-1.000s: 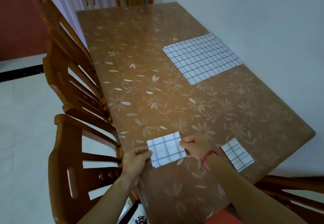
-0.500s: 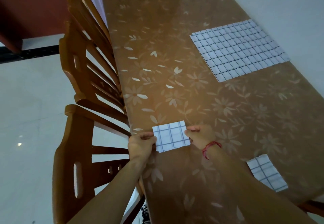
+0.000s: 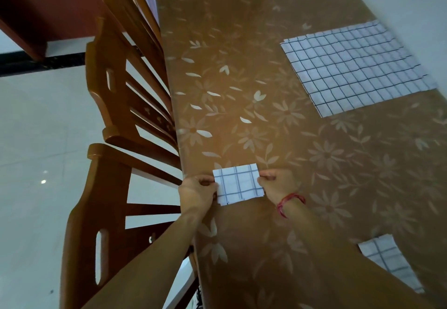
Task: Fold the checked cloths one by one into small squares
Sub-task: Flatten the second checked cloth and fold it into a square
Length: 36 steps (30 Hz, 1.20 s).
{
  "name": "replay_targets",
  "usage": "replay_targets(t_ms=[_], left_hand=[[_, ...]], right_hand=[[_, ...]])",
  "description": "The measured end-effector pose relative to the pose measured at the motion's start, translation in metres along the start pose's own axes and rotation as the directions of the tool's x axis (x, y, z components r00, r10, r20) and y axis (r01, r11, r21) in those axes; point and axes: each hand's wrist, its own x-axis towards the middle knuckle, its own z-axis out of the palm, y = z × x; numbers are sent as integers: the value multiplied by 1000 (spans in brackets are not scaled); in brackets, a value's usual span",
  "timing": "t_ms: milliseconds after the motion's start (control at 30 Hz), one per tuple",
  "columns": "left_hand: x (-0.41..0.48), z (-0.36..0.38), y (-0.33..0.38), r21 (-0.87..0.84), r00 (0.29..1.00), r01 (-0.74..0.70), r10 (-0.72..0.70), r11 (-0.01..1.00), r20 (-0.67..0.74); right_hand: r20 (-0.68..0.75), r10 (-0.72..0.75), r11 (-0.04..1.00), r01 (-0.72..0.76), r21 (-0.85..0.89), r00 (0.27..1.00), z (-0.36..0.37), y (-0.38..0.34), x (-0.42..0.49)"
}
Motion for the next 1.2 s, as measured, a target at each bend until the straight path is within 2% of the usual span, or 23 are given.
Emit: replay_targets(t_ms=[200, 333, 400, 467, 533, 633, 700, 767, 867, 933, 1200], left_hand=[[9, 1, -2, 30, 1000, -17, 17, 999, -4], [9, -1, -1, 122, 995, -96, 96, 988, 3], [5, -6, 0, 195, 984, -179, 180, 964, 12], [5, -9, -2, 298, 936, -347, 347, 889, 54], [7, -8, -7, 389, 837, -535, 532, 750, 125], [10, 0, -13, 504, 711, -677, 655, 537, 257], [11, 7, -21, 564, 671, -704, 664, 432, 329], [11, 12, -30, 588, 649, -717, 666, 375, 367], [10, 15, -41, 611, 630, -733, 639, 299, 442], [9, 15, -46, 629, 620, -737, 620, 248, 481], [9, 9, -52, 666, 623, -721, 601, 192, 501]], right_hand=[[16, -65, 998, 65, 7, 998, 3, -9, -1], [18, -89, 996, 89, 15, 996, 2, -11, -2], [24, -114, 993, 113, 24, 993, 2, -11, -3], [-11, -157, 987, 156, -26, 988, 4, -8, -3], [-78, -237, 949, 213, -233, 968, 9, -1, -1], [-32, -423, 802, 358, -478, 905, 21, 7, 0], [65, -529, 696, 476, -537, 846, 30, 7, -3], [183, -576, 609, 568, -554, 797, 41, 7, -8], [353, -548, 553, 645, -528, 759, 55, 10, -13], [424, -496, 540, 652, -532, 758, 61, 14, -13], [433, -497, 426, 646, -633, 752, 62, 26, -6]])
